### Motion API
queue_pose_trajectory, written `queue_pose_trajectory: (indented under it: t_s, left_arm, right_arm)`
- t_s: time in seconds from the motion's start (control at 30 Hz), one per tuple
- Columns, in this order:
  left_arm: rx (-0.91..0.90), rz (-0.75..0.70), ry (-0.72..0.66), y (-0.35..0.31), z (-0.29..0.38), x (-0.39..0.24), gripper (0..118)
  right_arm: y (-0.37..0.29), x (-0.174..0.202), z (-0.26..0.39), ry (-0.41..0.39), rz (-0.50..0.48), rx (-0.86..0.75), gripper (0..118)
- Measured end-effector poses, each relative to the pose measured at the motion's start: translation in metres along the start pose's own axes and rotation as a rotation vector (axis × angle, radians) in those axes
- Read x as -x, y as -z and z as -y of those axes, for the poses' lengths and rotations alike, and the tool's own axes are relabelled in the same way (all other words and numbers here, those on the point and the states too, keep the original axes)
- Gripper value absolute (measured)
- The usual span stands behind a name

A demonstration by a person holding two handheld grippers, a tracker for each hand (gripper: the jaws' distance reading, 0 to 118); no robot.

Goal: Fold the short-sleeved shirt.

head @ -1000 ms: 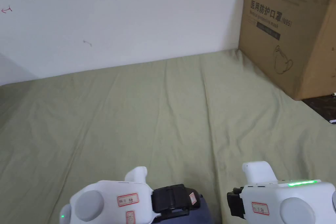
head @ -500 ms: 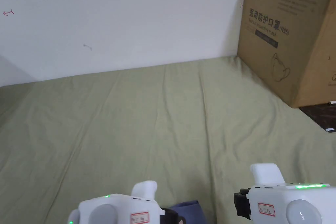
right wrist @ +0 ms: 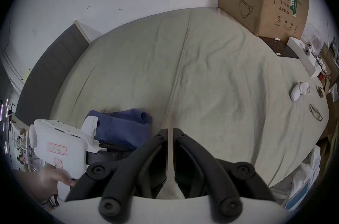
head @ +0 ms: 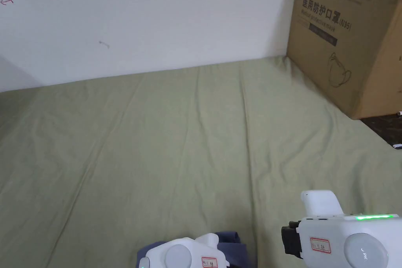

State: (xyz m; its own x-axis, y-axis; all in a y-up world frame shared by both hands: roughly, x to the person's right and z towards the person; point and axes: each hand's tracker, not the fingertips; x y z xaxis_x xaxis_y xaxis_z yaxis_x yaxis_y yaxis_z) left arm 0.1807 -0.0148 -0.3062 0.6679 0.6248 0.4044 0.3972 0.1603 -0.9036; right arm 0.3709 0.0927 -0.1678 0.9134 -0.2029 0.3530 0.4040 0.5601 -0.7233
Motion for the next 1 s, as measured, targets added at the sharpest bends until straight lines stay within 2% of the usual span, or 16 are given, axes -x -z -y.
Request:
queue_pose_trajectory:
  t_s: [0.13, 0.27, 0.33, 0.5, 0.6, 0.8, 0.87, 0.97, 1.0]
  left_arm:
    - [0.141, 0.185, -0.055, 0.001, 0.013, -0.011, 1]
    - [0.05, 0.15, 0.111, -0.036, 0.032, -0.035, 1]
    - [-0.025, 0.154, 0.125, -0.065, 0.035, -0.03, 1]
    - [-0.303, 0.099, 0.041, -0.147, 0.043, 0.013, 1]
    - [-0.446, 0.036, -0.034, -0.187, 0.053, 0.049, 1]
    - [-0.534, 0.008, -0.197, -0.214, 0.071, 0.112, 1]
    - [-0.537, -0.004, -0.213, -0.214, 0.078, 0.125, 1]
    - [-0.528, -0.045, -0.228, -0.209, 0.084, 0.139, 1]
    - [-0.519, -0.05, -0.228, -0.207, 0.084, 0.144, 1]
  right_arm:
    - [0.002, -0.001, 0.001, 0.018, -0.014, 0.013, 5]
    - [-0.009, -0.003, -0.003, 0.022, -0.02, -0.011, 5]
    - [-0.014, -0.006, -0.005, 0.027, -0.02, -0.027, 5]
    - [-0.018, -0.001, -0.007, 0.032, -0.089, -0.04, 5]
    - [-0.004, 0.022, -0.006, -0.035, -0.129, 0.02, 5]
    - [0.052, 0.075, 0.012, -0.1, -0.302, 0.221, 5]
    - [0.071, 0.084, 0.019, -0.114, -0.273, 0.283, 5]
    - [0.091, 0.088, 0.025, -0.161, -0.155, 0.309, 5]
    - [0.093, 0.087, 0.024, -0.137, -0.147, 0.313, 5]
